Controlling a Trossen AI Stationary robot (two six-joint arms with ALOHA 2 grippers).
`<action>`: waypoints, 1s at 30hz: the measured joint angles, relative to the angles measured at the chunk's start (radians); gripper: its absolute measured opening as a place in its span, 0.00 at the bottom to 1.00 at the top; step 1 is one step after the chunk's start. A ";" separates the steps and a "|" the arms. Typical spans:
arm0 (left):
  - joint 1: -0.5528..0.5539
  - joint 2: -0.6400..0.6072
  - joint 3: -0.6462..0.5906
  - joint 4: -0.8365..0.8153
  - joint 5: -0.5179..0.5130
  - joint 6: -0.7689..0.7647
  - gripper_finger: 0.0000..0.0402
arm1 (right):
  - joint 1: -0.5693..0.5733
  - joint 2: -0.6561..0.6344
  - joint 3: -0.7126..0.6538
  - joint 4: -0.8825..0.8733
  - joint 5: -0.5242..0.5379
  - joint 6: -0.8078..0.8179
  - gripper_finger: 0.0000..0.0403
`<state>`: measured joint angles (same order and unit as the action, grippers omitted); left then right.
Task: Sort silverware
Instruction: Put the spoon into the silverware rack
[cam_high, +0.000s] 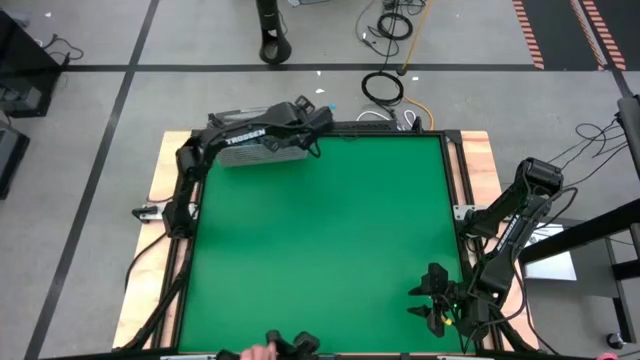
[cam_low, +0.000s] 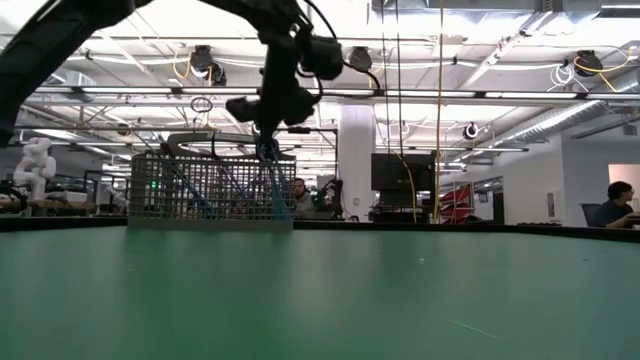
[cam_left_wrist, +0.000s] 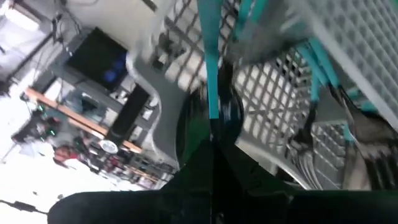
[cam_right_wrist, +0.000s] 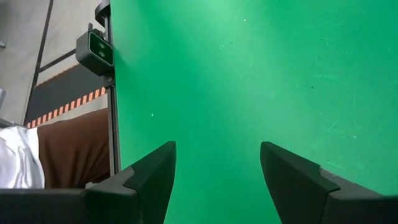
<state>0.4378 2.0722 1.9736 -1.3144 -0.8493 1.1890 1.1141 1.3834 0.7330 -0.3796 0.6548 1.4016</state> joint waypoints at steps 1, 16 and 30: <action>-0.002 0.014 0.000 0.009 0.000 0.020 0.02 | 0.000 0.000 0.000 0.000 0.000 0.000 0.56; -0.007 0.077 0.000 0.027 0.009 0.071 0.02 | 0.000 0.000 0.000 -0.010 0.003 -0.029 0.56; -0.008 0.077 0.001 0.108 0.009 -0.005 0.35 | 0.000 0.000 0.000 -0.007 0.004 -0.025 0.56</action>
<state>0.4297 2.1494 1.9747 -1.2067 -0.8407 1.1842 1.1141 1.3834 0.7330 -0.3870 0.6590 1.3762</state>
